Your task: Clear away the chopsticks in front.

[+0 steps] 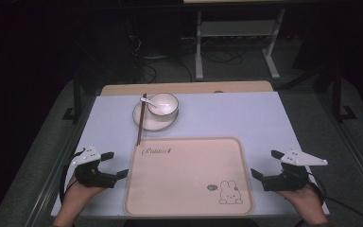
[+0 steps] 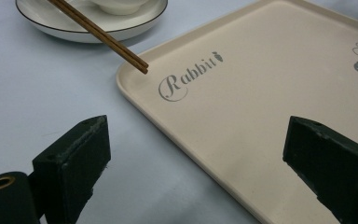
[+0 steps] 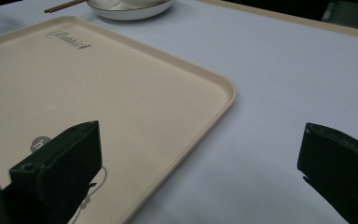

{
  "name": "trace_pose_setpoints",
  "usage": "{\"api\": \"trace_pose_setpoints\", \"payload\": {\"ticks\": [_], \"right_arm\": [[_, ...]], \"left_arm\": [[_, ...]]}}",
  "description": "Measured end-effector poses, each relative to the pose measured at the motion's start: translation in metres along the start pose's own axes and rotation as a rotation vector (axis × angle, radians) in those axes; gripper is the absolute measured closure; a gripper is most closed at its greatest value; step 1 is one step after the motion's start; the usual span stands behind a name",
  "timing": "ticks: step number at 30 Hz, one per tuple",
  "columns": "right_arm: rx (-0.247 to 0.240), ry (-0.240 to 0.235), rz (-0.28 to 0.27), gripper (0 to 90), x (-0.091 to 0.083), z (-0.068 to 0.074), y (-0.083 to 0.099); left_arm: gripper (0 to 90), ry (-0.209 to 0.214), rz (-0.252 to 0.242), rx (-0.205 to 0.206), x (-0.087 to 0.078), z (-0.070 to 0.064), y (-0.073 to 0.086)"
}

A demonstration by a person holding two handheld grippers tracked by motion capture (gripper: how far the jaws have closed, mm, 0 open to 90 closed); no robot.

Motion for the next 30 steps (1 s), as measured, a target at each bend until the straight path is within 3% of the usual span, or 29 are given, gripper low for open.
{"api": "trace_pose_setpoints", "payload": {"ticks": [8,11,16,30], "right_arm": [[0.003,0.005,0.021,0.0,0.003,-0.002,0.002],[0.000,0.005,0.023,0.0,0.004,-0.002,0.002],[0.004,0.008,0.024,0.0,0.004,-0.002,0.002],[-0.003,0.006,0.026,0.0,0.004,-0.001,0.003]], "left_arm": [[6.8,-0.006,0.005,0.000,0.003,0.006,-0.008],[6.8,-0.004,0.031,-0.003,0.010,0.009,-0.013],[6.8,0.006,0.031,-0.001,0.017,0.011,-0.018],[6.8,-0.050,0.030,0.012,0.031,0.025,-0.044]]}}
Point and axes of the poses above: each handheld gripper's, and its own axes: x roughly forward along the jaws, y roughly out of its underside, z roughly to its left, the point moved 2 cm from there along x, roughly forward along the jaws, and after that the axes turned 4 degrees about z, right-handed, at the moved point
